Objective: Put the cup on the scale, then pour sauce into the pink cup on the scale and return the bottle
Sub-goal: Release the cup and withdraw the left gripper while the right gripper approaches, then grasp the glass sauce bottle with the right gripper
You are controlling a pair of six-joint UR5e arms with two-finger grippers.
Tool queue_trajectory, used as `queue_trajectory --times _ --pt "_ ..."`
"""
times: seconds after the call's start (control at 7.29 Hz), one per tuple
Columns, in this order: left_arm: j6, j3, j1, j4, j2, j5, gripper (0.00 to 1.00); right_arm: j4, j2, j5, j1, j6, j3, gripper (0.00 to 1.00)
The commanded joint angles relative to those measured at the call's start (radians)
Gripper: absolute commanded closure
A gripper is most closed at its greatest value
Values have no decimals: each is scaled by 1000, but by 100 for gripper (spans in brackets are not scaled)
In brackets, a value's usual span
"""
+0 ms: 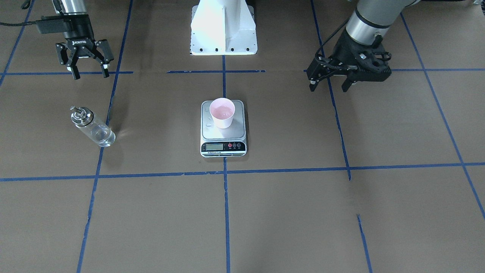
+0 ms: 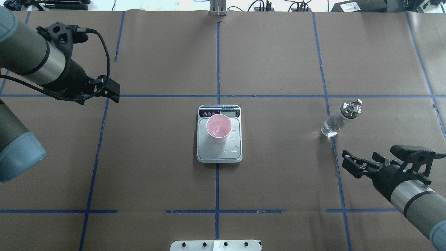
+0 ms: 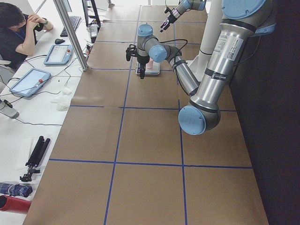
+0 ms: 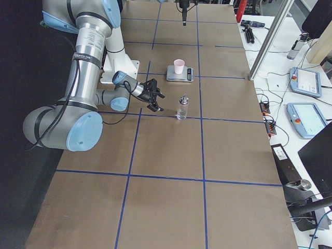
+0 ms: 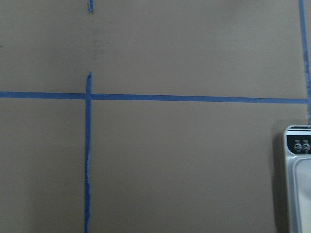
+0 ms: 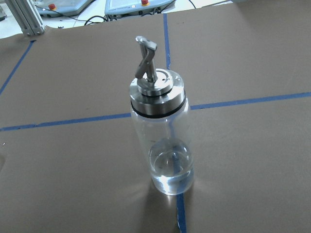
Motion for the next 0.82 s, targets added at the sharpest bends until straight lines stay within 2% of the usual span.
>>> queue_trajectory --times 0.0,0.14,0.55,0.69 --pt "194 -7 -75 -5 83 4 0 22 74 -109 -6 -97 -116 0" --pt "277 2 -108 -5 108 4 0 24 108 -132 -6 -135 -147 0" --pt "492 34 -209 -8 171 2 0 30 120 -137 24 -202 -166 0" --pt "549 53 -247 -10 173 2 0 57 163 -137 52 -209 -206 0"
